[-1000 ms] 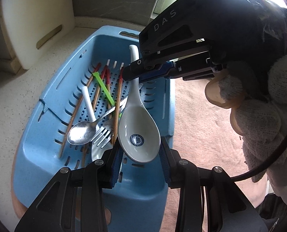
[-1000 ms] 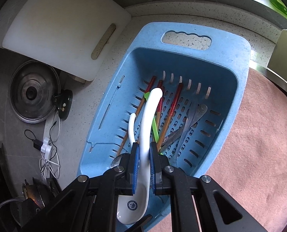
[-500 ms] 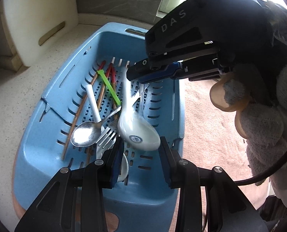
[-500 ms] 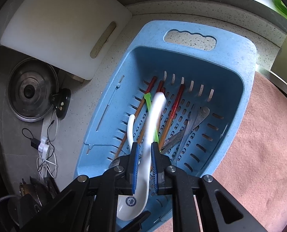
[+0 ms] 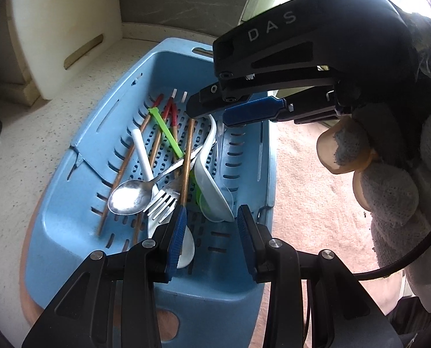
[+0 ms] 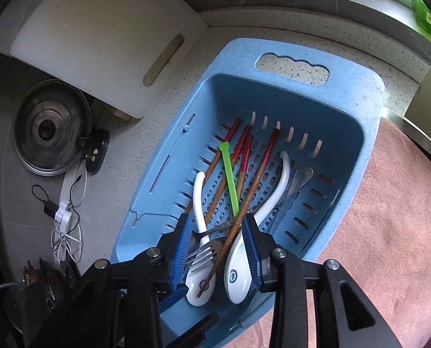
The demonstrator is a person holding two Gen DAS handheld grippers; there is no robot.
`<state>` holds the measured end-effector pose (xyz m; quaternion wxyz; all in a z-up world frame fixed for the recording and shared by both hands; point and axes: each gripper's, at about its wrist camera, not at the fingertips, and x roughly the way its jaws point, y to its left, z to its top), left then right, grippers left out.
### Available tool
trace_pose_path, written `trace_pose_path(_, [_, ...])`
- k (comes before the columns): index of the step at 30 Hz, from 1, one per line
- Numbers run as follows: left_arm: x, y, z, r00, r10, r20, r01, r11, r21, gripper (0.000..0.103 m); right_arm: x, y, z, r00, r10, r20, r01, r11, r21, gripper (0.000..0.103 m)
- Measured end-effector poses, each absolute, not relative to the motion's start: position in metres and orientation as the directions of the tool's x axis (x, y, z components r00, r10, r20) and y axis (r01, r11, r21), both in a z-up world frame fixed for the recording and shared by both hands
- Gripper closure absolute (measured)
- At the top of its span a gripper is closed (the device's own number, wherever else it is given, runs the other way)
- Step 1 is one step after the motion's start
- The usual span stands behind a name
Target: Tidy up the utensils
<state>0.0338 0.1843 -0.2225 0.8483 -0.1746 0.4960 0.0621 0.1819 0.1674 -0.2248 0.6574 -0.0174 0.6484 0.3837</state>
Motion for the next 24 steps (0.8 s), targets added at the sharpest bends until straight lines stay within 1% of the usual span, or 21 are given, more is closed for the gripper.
trace_pose_path(3, [0.033, 0.183, -0.22, 0.502, -0.058, -0.863, -0.282, 0.932, -0.226, 0.067, 0.181, 0.163, -0.22, -0.121, 0.486, -0.866, -0.534, 0.703, 0.47, 0.069])
trace_pose_path(4, [0.033, 0.182, -0.219, 0.503, -0.053, -0.863, -0.285, 0.932, -0.224, 0.065, 0.181, 0.161, -0.218, -0.116, 0.486, -0.866, -0.537, 0.703, 0.466, 0.069])
trace_pose_path(5, [0.031, 0.181, -0.218, 0.505, -0.047, -0.862, -0.29, 0.931, -0.22, 0.06, 0.18, 0.16, -0.217, -0.11, 0.485, -0.868, -0.543, 0.702, 0.461, 0.069])
trace_pose_path(6, [0.031, 0.18, -0.217, 0.507, -0.044, -0.861, -0.292, 0.931, -0.219, 0.058, 0.179, 0.158, -0.214, -0.104, 0.483, -0.869, -0.55, 0.7, 0.455, 0.069])
trace_pose_path(15, [0.02, 0.17, -0.207, 0.52, -0.003, -0.854, -0.331, 0.921, -0.204, 0.057, 0.165, 0.129, -0.199, -0.071, 0.51, -0.857, -0.588, 0.673, 0.449, 0.069])
trace_pose_path(16, [0.018, 0.169, -0.205, 0.52, 0.004, -0.854, -0.336, 0.92, -0.2, 0.057, 0.162, 0.125, -0.197, -0.066, 0.513, -0.856, -0.593, 0.67, 0.447, 0.069])
trace_pose_path(18, [0.014, 0.167, -0.201, 0.526, 0.01, -0.85, -0.344, 0.917, -0.202, 0.052, 0.157, 0.116, -0.192, -0.063, 0.525, -0.849, -0.598, 0.661, 0.453, 0.069])
trace_pose_path(24, [0.005, 0.156, -0.191, 0.536, 0.049, -0.843, -0.373, 0.91, -0.184, 0.051, 0.145, 0.091, -0.18, -0.04, 0.557, -0.83, -0.61, 0.645, 0.461, 0.069])
